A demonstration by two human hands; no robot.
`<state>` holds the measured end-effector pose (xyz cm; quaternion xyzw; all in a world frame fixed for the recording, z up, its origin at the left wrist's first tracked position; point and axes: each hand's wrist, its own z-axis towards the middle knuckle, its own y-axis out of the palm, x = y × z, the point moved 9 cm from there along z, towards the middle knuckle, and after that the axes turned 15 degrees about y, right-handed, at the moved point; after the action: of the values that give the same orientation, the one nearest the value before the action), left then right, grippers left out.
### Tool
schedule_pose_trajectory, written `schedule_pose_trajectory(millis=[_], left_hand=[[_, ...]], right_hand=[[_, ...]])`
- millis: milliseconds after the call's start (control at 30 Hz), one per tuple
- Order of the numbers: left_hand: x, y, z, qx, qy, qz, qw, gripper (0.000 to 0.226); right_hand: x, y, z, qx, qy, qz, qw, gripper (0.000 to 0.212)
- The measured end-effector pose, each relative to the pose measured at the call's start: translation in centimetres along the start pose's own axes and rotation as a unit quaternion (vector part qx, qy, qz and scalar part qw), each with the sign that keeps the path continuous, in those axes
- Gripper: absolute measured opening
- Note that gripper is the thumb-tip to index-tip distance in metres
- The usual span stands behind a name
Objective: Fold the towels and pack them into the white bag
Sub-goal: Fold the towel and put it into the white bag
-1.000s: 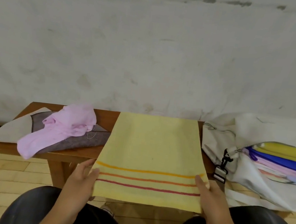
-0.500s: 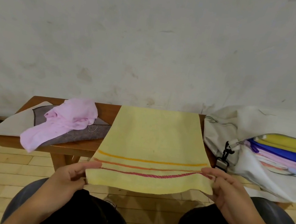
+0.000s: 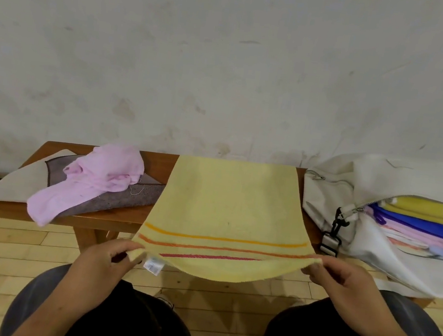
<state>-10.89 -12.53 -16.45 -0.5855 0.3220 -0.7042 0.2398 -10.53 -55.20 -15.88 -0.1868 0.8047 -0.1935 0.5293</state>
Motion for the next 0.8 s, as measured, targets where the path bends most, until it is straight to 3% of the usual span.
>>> schedule_pose_trajectory(millis=[67,167,267,367,433,533,633,733,800], left_hand=[[-0.2,0.4,0.1,-0.018,0.013,0.027,0.999,0.014],[0.9,0.7,0.2,-0.027,0.087,0.099,0.991,0.023],[4.1,-0.3,0.8,0.031,0.160,0.076,0.984,0.033],[5.9,-1.6,1.9,0.091,0.133,-0.005,0.987,0.028],[7.0,-1.8,2.9,0.096,0.142,-0.004,0.985,0.027],[7.1,-1.5,4.5,0.082,0.134,0.019,0.987,0.026],[5.2,-0.4,5.3,0.054,0.095,0.050,0.993,0.027],[2.5,2.3,4.6,-0.049,0.026,0.062,0.997,0.033],[1.6,4.2,3.7,-0.121,0.002,0.040,0.992,0.041]], right_hand=[[-0.2,0.3,-0.1,0.013,-0.049,-0.067,0.996,0.018],[-1.0,0.1,-0.7,0.109,-0.150,-0.157,0.970,0.021],[-3.4,-0.8,-1.9,0.174,-0.209,-0.096,0.958,0.024],[-5.4,-1.6,-2.4,0.199,-0.194,-0.024,0.960,0.022],[-6.2,-1.9,-1.9,0.208,-0.177,-0.018,0.962,0.034],[-6.3,-1.0,-0.2,0.173,-0.159,-0.072,0.969,0.027],[-4.4,1.2,1.8,0.095,-0.109,-0.158,0.977,0.033],[-0.8,4.0,2.2,-0.024,-0.016,-0.226,0.974,0.033],[0.8,4.6,1.8,-0.053,0.015,-0.226,0.973,0.036]])
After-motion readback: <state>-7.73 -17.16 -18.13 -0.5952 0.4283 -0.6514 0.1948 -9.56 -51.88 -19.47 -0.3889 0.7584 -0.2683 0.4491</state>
